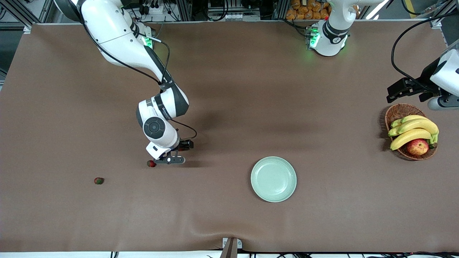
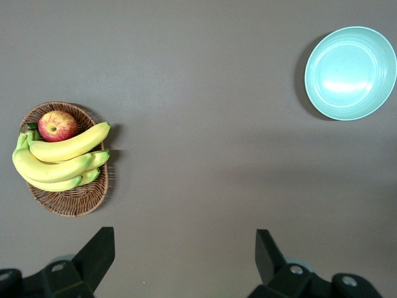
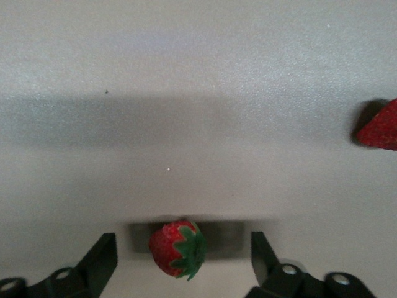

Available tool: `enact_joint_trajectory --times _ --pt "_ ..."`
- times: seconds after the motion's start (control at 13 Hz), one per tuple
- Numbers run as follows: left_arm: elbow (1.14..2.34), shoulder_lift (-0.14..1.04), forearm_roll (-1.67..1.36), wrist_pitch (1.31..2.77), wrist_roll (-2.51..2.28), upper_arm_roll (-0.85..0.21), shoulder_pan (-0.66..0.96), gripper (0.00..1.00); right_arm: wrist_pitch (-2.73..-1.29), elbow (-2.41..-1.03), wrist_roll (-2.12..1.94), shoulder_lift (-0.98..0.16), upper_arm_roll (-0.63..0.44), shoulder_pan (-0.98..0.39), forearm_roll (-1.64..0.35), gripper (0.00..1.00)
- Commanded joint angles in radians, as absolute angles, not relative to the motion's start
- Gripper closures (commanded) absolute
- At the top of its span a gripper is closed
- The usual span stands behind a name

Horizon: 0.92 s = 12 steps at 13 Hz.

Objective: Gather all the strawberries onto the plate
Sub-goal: 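Close the right gripper on the strawberry and lift it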

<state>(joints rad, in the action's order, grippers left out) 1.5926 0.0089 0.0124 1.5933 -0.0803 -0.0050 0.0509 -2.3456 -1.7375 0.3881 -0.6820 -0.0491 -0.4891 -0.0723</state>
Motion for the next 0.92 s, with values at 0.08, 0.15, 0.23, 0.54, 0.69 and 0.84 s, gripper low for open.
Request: enact_joint_trajectory --times 0.08,0.15,0.23,0.54,0.69,0.84 --pt "1.578 0.017 -0.003 1.580 -0.064 -0.005 0.048 0.00 -2.358 -1.750 0.402 -0.675 -0.046 -0.482 -0.071 1.00" --pt "1.578 0.017 -0.003 1.580 -0.064 -0.005 0.048 0.00 -2.359 -1.750 0.402 -0.675 -0.046 -0.482 -0.071 1.00" --pt "1.577 0.017 -0.003 1.580 -0.064 -0.005 0.049 0.00 -2.358 -1.750 0.402 -0.675 -0.046 -0.482 -0.071 1.00" --pt "1.578 0.017 -0.003 1.580 -0.064 -0.005 0.048 0.00 -2.350 -1.749 0.405 -0.667 -0.044 -0.485 -0.072 1.00" --pt "1.577 0.017 -0.003 1.580 -0.066 -0.005 0.049 0.00 -2.313 -1.749 0.436 -0.638 -0.044 -0.497 -0.074 1.00" --pt "1.578 0.017 -0.003 1.580 -0.064 -0.005 0.049 0.00 -2.301 -1.744 0.478 -0.614 -0.043 -0.521 -0.074 1.00"
